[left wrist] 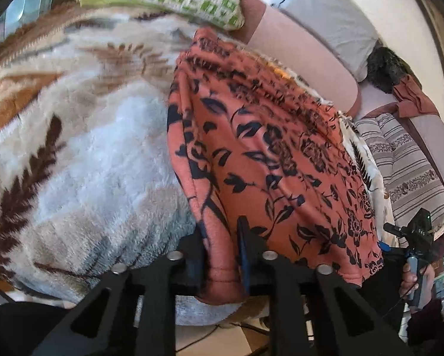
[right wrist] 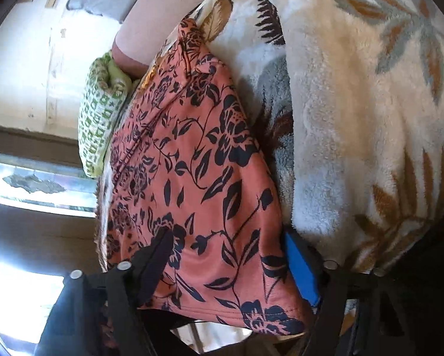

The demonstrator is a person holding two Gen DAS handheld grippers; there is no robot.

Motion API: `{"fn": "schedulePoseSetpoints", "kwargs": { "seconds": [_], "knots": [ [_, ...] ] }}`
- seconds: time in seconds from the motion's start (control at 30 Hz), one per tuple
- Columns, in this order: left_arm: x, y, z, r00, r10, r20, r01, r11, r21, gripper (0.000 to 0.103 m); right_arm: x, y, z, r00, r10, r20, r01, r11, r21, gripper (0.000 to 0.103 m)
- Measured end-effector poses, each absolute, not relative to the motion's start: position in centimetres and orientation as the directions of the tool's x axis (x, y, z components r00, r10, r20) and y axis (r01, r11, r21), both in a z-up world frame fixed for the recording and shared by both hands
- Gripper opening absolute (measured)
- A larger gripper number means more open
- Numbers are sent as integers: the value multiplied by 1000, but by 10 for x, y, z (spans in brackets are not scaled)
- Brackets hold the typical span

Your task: Fold small clothes

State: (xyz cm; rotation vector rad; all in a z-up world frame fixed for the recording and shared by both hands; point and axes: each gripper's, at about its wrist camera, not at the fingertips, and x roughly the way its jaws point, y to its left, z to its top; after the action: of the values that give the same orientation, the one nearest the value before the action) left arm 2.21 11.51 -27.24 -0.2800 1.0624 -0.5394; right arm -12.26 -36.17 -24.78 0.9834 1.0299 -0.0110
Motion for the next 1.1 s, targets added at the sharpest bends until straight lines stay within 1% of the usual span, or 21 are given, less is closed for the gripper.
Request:
{"fn": "schedulePoseSetpoints", "kwargs": {
  "seconds": [0.03, 0.07, 0.17, 0.23, 0.3, 0.33, 0.37, 0.47, 0.53, 0.57, 0.63, 0.67, 0.7, 0.73, 0.87, 0.93, 0.97, 1.0, 1.07, 1.1],
  "knots": [
    [24, 116, -275, 360, -550, -753, 273, 834, -479, 26, -124, -363, -249, 547, 417, -726, 442, 594, 673, 70],
    [25, 117, -276, 356, -559, -749, 266, 829, -492, 27, -125, -365, -251, 546, 416, -727, 450, 587, 673, 69],
    [26, 119, -275, 354, -568, -743, 258, 823, -506, 27, -129, -369, -251, 553, 407, -727, 463, 576, 674, 69],
    [24, 119, -275, 357, -567, -742, 264, 823, -502, 27, -130, -369, -245, 565, 372, -737, 459, 600, 655, 70],
    [23, 116, -274, 365, -547, -754, 278, 836, -473, 24, -130, -368, -244, 582, 356, -731, 450, 608, 654, 73],
    [24, 113, -275, 364, -528, -768, 276, 848, -452, 19, -128, -366, -246, 579, 358, -732, 448, 611, 653, 73],
    [24, 112, -275, 364, -521, -772, 274, 852, -446, 18, -126, -363, -249, 570, 361, -738, 444, 621, 646, 73],
    [25, 113, -275, 365, -532, -764, 265, 846, -463, 15, -122, -353, -247, 556, 335, -761, 415, 681, 603, 74],
    [26, 114, -276, 365, -536, -761, 258, 844, -470, 11, -120, -347, -245, 531, 317, -786, 395, 728, 560, 70],
    [27, 115, -276, 371, -538, -757, 250, 843, -476, 10, -118, -342, -243, 511, 288, -810, 392, 761, 518, 63],
    [27, 119, -274, 381, -550, -743, 242, 835, -495, 9, -116, -337, -240, 477, 230, -848, 396, 805, 441, 41],
    [27, 122, -270, 391, -560, -731, 239, 828, -506, 9, -116, -336, -239, 458, 192, -868, 402, 826, 395, 25],
    [26, 124, -267, 400, -561, -725, 240, 827, -508, 9, -117, -336, -237, 447, 167, -879, 407, 837, 366, 16],
    [24, 128, -260, 415, -560, -717, 249, 828, -503, 8, -119, -340, -235, 455, 166, -875, 416, 829, 374, 12],
    [21, 146, -231, 478, -546, -689, 271, 837, -476, 8, -125, -351, -218, 512, 160, -844, 427, 805, 411, 10],
    [21, 158, -218, 511, -542, -667, 269, 838, -475, 8, -124, -350, -211, 528, 183, -829, 416, 796, 440, 10],
    [22, 163, -216, 515, -543, -663, 266, 837, -479, 8, -122, -352, -210, 531, 216, -820, 410, 781, 471, 10],
    [24, 166, -217, 507, -546, -667, 258, 835, -487, 8, -121, -353, -210, 530, 246, -812, 405, 767, 497, 12],
    [28, 166, -227, 486, -535, -691, 234, 842, -487, 8, -118, -354, -217, 506, 300, -808, 415, 737, 534, 14],
    [28, 165, -232, 475, -532, -700, 228, 844, -486, 8, -117, -354, -223, 481, 317, -817, 435, 723, 537, 18]
  ]
}}
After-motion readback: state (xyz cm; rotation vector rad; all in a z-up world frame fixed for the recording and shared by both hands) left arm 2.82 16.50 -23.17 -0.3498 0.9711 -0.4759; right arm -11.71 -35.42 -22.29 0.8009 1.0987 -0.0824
